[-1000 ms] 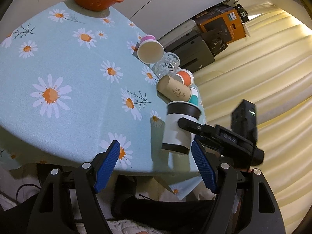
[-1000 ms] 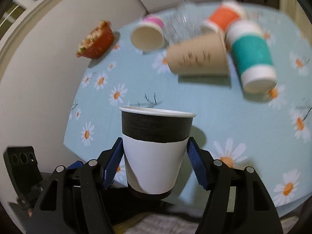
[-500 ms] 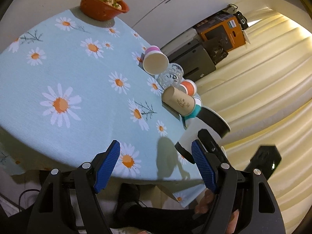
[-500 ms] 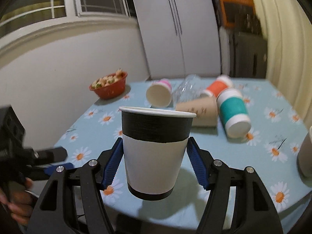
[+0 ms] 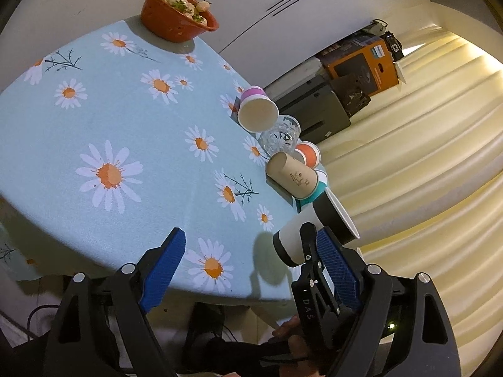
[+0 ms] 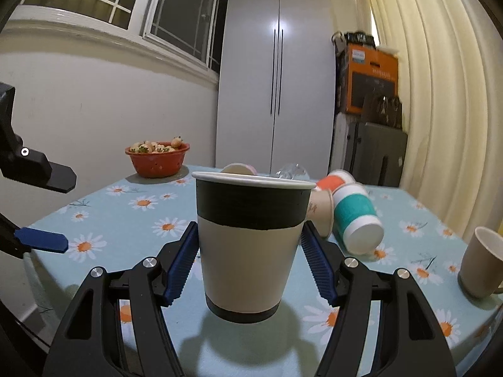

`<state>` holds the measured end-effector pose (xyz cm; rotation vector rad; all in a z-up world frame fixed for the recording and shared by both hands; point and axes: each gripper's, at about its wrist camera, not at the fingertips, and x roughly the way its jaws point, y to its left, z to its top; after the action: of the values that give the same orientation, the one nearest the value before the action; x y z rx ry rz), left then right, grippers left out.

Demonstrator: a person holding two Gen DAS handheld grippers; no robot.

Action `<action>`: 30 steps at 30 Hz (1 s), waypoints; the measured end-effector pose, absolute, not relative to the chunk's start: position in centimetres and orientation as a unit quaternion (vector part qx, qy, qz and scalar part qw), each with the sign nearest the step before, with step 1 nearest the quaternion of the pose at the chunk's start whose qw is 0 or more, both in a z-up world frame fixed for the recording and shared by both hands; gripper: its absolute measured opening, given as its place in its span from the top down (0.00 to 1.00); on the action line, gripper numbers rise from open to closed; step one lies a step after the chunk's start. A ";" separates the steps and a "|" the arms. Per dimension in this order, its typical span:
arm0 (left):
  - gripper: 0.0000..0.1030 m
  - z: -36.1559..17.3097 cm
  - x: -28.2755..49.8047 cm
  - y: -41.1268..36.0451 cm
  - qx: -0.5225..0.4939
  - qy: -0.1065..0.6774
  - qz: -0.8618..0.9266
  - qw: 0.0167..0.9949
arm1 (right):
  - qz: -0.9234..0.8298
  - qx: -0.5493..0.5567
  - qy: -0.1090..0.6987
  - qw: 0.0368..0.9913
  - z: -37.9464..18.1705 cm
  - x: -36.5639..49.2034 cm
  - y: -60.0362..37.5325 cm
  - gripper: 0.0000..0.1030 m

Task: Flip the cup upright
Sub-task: 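Open the left tool and lower the cup onto the table with the right tool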

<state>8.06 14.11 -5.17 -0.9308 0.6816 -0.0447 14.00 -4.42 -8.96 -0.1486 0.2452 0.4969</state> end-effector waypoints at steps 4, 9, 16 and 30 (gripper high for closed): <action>0.14 -5.3 8.1 14.0 -0.440 0.322 -0.022 0.838 | 0.237 -0.072 0.118 0.962 -9.5 14.3 -4.4 0.36; 0.07 -5.4 8.0 13.9 -0.439 0.324 -0.015 0.838 | 0.228 -0.083 0.114 0.963 -10.2 14.4 -4.3 0.36; 0.07 -5.5 7.9 14.1 -0.444 0.322 -0.006 0.836 | 0.232 -0.105 0.113 0.960 -11.2 14.1 -3.6 0.36; 0.07 -5.6 7.9 14.1 -0.441 0.324 -0.011 0.837 | 0.228 -0.115 0.128 0.958 -12.0 14.0 -3.4 0.36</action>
<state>7.88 14.10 -5.57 -0.9343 0.6855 -0.0237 13.96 -3.43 -12.04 -0.2335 0.2593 0.4621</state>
